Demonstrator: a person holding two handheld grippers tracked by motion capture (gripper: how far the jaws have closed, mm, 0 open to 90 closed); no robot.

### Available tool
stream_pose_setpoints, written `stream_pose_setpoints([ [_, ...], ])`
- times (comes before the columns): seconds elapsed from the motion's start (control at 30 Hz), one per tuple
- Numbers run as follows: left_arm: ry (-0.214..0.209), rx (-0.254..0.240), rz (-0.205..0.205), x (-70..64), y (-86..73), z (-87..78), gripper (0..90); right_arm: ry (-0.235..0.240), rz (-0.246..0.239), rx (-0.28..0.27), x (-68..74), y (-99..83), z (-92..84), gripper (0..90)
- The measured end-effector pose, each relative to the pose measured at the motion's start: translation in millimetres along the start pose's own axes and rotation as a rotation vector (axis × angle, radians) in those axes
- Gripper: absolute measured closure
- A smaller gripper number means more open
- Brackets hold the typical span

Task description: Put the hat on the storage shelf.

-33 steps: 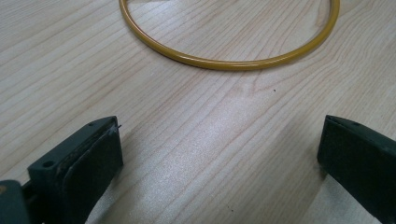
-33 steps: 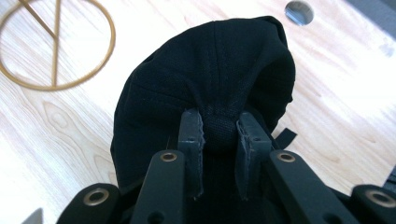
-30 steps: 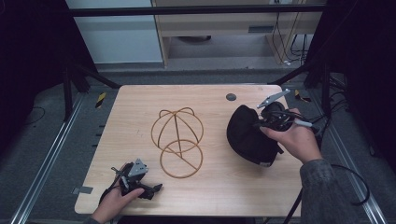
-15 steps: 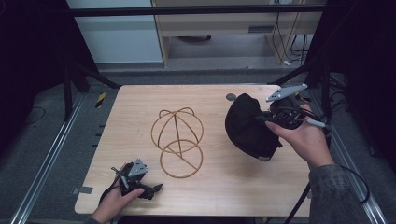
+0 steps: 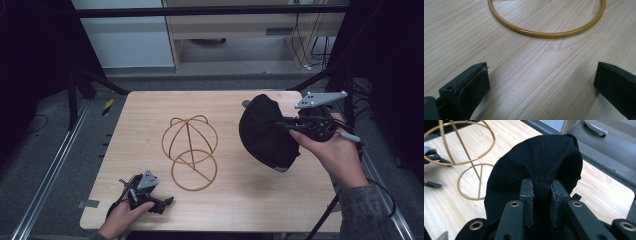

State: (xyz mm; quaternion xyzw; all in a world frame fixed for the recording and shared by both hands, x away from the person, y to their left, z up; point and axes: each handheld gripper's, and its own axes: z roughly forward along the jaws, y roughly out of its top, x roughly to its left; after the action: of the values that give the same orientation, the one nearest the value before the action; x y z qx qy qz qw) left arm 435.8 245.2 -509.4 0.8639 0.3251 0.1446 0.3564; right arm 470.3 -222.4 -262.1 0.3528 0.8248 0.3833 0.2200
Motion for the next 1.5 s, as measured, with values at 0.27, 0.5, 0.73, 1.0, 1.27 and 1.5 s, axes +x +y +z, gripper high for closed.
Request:
stream_pose_setpoints([
  [0.27, 0.0, 0.0, 0.0, -0.1, 0.0, 0.0, 0.0, 0.018, -0.004, -0.057, 12.7, 5.4, -16.5, 75.4],
  [0.5, 0.0, 0.0, 0.0, -0.1, -0.1, -0.1, 0.0, 0.031, -0.015, -0.085, 20.3, 6.6, -26.1, 75.4],
  [0.73, 0.0, 0.0, 0.0, -0.1, -0.1, 0.0, 0.0, 0.03, -0.013, -0.106, 20.6, 12.3, -33.3, 75.4],
  [1.0, 0.0, 0.001, 0.0, -0.1, 0.0, -0.1, 0.0, 0.036, -0.026, -0.133, 26.6, 29.9, -40.5, 75.5],
  [1.27, -0.001, 0.003, 0.0, 0.0, 0.1, -0.3, 0.0, 0.08, -0.052, -0.168, 40.4, 49.6, -38.2, 75.5],
  [1.5, 0.0, 0.002, -0.001, 0.0, 0.0, -0.2, 0.0, 0.105, -0.076, -0.19, 52.6, 64.9, -34.5, 75.5],
])
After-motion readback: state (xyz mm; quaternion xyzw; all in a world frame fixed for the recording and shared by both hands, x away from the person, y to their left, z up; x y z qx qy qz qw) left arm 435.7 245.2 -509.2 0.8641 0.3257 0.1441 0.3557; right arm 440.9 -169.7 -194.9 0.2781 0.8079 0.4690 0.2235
